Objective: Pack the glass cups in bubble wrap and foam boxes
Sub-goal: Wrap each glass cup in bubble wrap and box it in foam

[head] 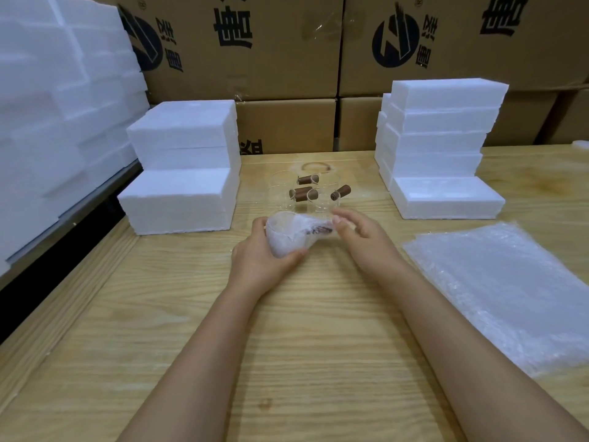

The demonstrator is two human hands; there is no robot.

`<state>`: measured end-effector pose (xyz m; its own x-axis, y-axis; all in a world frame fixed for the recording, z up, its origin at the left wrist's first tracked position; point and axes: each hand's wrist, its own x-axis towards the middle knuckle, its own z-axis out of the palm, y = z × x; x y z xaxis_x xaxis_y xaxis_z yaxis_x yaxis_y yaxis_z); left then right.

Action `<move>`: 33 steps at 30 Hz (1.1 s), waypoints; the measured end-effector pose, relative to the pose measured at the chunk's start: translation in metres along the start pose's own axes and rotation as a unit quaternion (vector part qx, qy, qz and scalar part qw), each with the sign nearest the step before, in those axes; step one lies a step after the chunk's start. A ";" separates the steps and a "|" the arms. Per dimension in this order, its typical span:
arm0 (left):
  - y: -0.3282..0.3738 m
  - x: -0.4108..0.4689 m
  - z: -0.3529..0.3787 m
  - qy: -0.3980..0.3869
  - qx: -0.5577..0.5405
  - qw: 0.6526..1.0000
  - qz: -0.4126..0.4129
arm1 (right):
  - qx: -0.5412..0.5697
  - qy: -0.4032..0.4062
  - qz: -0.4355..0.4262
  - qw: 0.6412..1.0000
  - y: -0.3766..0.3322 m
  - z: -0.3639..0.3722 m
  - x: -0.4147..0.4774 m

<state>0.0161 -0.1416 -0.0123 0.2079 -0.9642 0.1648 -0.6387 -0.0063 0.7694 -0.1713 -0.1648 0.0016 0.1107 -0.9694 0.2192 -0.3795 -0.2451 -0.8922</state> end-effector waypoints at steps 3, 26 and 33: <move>-0.003 0.006 0.002 0.022 0.007 1.000 -0.006 | -0.042 0.196 0.029 0.979 -0.004 -0.016 0.012; 0.043 -0.014 0.009 0.177 -0.114 0.916 0.341 | -0.477 0.098 -0.217 0.846 -0.024 -0.041 0.007; 0.048 -0.009 -0.010 0.034 -0.346 0.931 0.111 | -0.450 0.012 -0.390 0.803 -0.050 -0.009 -0.026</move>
<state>-0.0093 -0.1311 0.0294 0.1895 -0.9017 0.3885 -0.0455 0.3872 0.9209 -0.1635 -0.1273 0.0435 0.6238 -0.5123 0.5902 -0.7146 -0.6797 0.1653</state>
